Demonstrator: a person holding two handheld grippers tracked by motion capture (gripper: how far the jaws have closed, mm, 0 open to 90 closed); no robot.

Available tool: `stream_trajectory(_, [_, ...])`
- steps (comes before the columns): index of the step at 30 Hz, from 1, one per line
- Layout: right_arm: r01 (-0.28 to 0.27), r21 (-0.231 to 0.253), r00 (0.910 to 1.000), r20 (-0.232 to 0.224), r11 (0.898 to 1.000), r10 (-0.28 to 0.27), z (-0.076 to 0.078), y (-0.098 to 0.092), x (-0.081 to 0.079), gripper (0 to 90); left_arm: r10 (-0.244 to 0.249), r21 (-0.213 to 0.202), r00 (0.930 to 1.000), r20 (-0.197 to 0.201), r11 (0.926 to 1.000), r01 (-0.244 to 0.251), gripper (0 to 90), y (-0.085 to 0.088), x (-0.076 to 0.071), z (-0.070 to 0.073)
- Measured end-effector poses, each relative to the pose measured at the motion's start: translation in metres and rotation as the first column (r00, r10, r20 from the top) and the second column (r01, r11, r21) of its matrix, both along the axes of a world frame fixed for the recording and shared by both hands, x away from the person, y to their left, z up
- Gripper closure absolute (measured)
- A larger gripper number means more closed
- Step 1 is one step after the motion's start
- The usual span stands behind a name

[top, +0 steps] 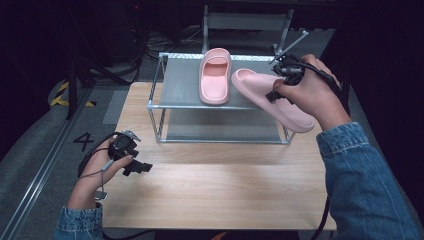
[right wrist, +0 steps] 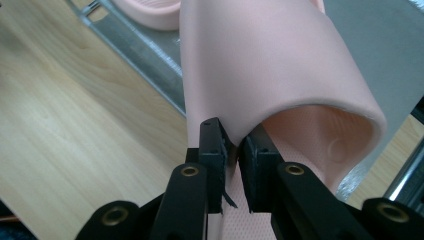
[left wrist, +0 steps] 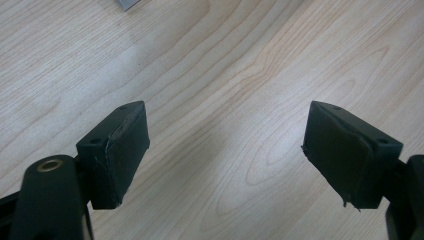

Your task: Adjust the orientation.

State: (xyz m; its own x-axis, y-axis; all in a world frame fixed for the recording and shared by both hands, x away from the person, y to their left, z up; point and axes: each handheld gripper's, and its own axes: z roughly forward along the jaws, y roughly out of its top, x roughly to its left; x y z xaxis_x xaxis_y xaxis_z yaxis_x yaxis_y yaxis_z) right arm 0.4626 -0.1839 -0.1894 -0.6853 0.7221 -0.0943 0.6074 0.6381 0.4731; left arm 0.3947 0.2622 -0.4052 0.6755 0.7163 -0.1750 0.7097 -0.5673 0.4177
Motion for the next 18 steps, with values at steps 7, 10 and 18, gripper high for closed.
stream_trajectory(7, [0.044, -0.020, 0.9990, 0.012, 0.999, -0.043, 0.002, 0.008, 0.022, 81.5, -0.002, 0.004, 1.0000, -0.003, 1.0000, 0.002, 19.3, 0.000, 0.005, -0.003])
stream_trajectory(10, [0.065, -0.034, 0.9978, 0.016, 0.997, -0.064, 0.001, 0.011, 0.033, 81.5, -0.002, -0.007, 0.9999, -0.012, 1.0000, 0.001, 19.2, 0.000, 0.005, -0.003])
stream_trajectory(18, [0.102, -0.047, 0.9947, 0.000, 0.994, -0.103, -0.006, 0.018, 0.058, 81.3, 0.000, -0.008, 0.9999, -0.016, 1.0000, 0.000, 19.3, 0.001, 0.008, -0.005])
